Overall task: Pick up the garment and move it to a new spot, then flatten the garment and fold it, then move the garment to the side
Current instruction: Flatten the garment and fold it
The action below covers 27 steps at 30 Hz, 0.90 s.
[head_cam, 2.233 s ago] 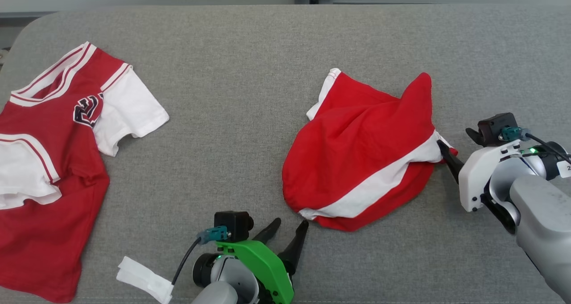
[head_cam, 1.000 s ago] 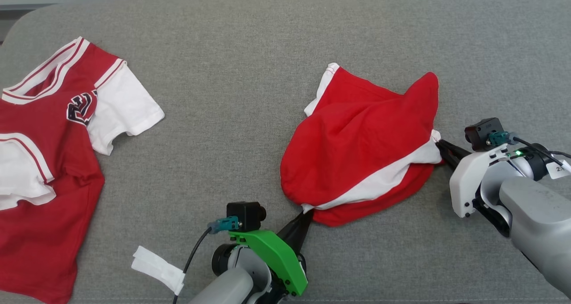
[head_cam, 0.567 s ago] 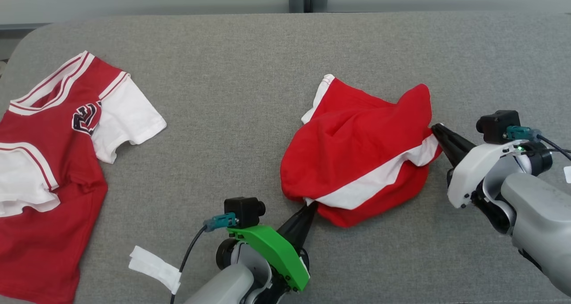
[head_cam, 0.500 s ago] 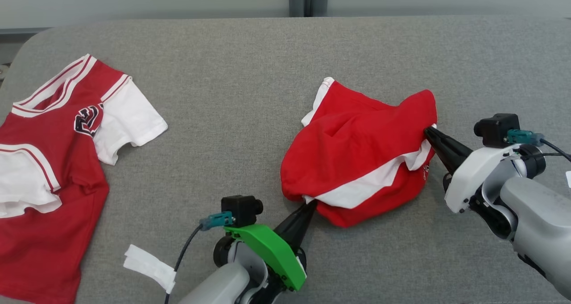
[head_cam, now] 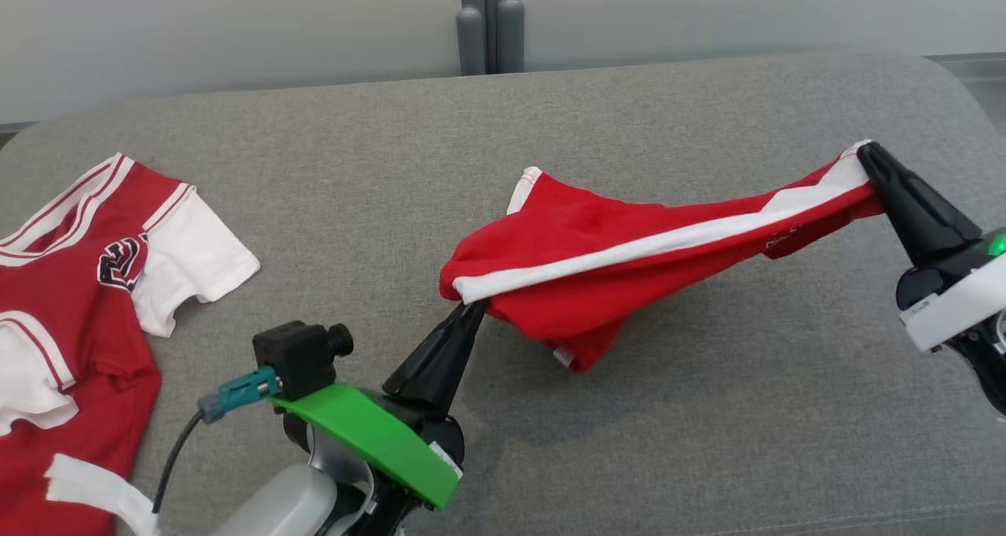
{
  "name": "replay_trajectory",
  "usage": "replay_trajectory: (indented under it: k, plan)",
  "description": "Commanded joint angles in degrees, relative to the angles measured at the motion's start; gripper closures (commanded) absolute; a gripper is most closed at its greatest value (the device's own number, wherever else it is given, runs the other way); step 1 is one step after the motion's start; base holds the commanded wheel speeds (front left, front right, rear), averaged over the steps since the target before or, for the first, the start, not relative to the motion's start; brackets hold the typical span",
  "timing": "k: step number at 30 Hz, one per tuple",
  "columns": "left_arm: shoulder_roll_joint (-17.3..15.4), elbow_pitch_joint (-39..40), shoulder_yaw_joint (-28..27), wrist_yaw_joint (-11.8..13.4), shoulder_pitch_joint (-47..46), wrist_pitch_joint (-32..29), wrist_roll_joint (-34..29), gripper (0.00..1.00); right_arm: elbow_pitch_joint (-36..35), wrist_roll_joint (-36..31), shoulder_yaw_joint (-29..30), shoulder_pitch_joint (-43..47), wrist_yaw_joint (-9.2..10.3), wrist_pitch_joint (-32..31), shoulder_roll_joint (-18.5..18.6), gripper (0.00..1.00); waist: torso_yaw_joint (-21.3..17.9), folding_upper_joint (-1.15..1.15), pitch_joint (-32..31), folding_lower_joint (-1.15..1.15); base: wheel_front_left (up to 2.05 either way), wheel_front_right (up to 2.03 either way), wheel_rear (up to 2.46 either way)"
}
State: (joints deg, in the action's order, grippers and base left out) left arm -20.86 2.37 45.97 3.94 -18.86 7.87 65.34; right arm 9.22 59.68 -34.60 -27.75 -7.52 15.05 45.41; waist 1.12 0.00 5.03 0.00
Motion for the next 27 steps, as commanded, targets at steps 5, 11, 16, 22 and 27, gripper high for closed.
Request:
replay_trajectory:
  k: [5, 11, 16, 22, 27]
  plan:
    - [-3.8, 12.2, -1.3, 3.7, -0.7, -2.5, -0.4, 1.00, -11.8, -1.5, 10.8, 6.9, 0.06, 0.2, 2.4, 1.00, -1.5, 0.00, -0.3, 0.00, 0.00, 0.00, 0.00]
    - [-5.7, 18.0, -2.9, 4.9, -8.4, -9.4, 0.7, 1.00, -20.1, -2.6, 18.5, 7.0, 0.06, -5.2, 3.3, 1.00, -1.2, 0.00, 3.8, 0.00, 0.00, 0.00, 0.00]
    - [-4.7, 10.2, -5.4, 3.5, -22.4, -17.1, 2.2, 1.00, -16.9, -5.2, 18.3, -3.6, 0.07, -13.3, 0.3, 1.00, -0.2, 0.00, 10.6, 0.00, 0.00, 0.00, 0.00]
    - [0.1, -9.4, -5.5, 1.4, -42.3, -21.4, -2.0, 1.00, -2.7, -13.1, 14.1, -24.7, 0.06, -19.4, -6.9, 1.00, 1.0, 0.00, 16.7, 0.00, 0.00, 0.00, 0.00]
    - [4.8, -26.3, -6.7, 0.4, -57.0, -14.1, -9.0, 1.00, 11.3, -21.2, 12.8, -43.3, 0.06, -15.3, -16.1, 1.00, 0.0, 0.00, 20.9, 0.00, 0.00, 0.00, 0.00]
